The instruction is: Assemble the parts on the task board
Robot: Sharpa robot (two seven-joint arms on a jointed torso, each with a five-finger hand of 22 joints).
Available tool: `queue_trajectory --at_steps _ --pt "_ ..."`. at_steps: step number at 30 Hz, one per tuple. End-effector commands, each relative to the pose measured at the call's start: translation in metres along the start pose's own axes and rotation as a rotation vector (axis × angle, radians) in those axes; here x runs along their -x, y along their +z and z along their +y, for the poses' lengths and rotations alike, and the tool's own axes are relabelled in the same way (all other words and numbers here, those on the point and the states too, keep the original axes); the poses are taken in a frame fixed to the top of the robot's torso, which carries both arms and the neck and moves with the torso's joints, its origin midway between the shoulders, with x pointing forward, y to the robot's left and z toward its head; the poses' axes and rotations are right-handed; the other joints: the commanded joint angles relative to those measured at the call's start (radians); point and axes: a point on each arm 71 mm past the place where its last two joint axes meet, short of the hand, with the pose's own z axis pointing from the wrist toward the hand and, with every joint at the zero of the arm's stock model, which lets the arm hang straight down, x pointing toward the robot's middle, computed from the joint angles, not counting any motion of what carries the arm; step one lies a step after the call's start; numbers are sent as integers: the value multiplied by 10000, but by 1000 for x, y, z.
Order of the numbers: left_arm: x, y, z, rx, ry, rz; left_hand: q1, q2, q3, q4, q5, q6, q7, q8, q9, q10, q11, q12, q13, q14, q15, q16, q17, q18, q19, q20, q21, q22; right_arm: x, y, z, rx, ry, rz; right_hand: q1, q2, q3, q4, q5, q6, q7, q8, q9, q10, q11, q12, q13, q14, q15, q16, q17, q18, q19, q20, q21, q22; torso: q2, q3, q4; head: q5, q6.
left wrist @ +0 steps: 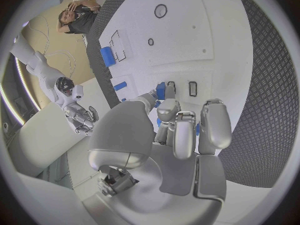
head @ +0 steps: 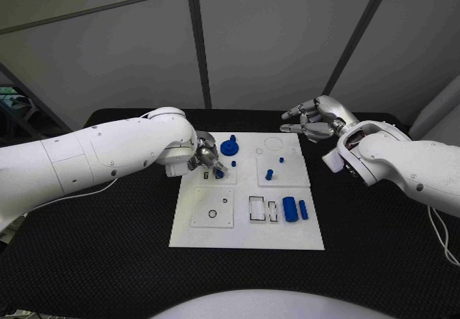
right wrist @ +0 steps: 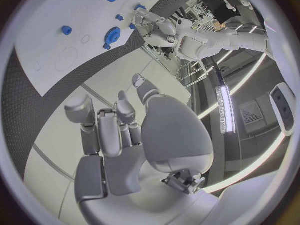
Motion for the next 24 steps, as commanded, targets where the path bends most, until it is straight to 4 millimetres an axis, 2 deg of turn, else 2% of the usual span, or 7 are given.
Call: queue_trajectory --at_steps 1,4,7,16,21,24 --pt "-1 -3 2 -220 -830 36 -440 -143 1767 -1260 -10 -65 4 101 124 97 -5 -21 -27 906 -42 -55 2140 -137 -15 8 -56 13 0 1 1 31 -59 83 -62 47 -41 12 54 -69 7 47 -13 -85 1 -42 -16 348 -67 -50 -15 103 -90 -12 -70 -29 2 0 4 56 -9" --pt "0 -5 6 -187 -1029 -27 -481 -184 1908 -1335 -8 -74 -5 116 152 105 -10 -13 -23 907 -47 -55 2142 -137 -10 6 -56 23 0 1 0 17 -71 84 -62 47 -41 12 54 -69 7 47 -13 -85 1 -42 -16 348 -67 -50 -15 103 -90 -12 -70 -29 -2 -7 1 91 -32" --pt "0 -6 9 -156 -1143 -92 -518 -209 2001 -1378 -9 -79 -5 127 170 105 -11 -18 -31 907 -49 -54 2143 -137 -9 5 -59 25 1 1 0 11 -88 88 -62 47 -41 12 54 -69 7 47 -13 -85 1 -42 -16 348 -67 -50 -15 103 -90 -12 -70 -29 1 5 -9 122 -21" --pt "-3 -7 13 15 -802 -521 -613 -317 2334 -1561 -7 -78 -15 169 232 153 -23 30 9 911 -57 -47 2154 -157 55 -4 -12 131 1 1 -1 13 -130 108 -73 51 -47 24 59 -72 8 51 -13 -85 2 -44 -19 347 -67 -58 -22 104 -92 -12 -80 -39 2 11 -5 162 -32" --pt "-6 -5 14 95 -574 -856 -706 -403 2657 -1700 -9 -75 -17 213 289 175 -30 29 -5 913 -67 -45 2159 -164 83 -13 5 178 1 1 -1 36 -172 124 -73 51 -47 24 59 -72 8 51 -13 -85 2 -44 -19 347 -67 -58 -22 104 -92 -12 -80 -39 15 -6 -20 186 -31" --pt "-7 -4 13 129 -399 -1042 -746 -433 2754 -1734 -10 -75 -17 227 307 178 -31 20 -19 914 -68 -44 2161 -169 97 -15 15 201 0 1 -1 48 -189 131 -73 51 -47 24 59 -72 8 51 -13 -85 2 -44 -19 347 -67 -58 -22 104 -92 -12 -80 -39 18 4 -35 200 -27"
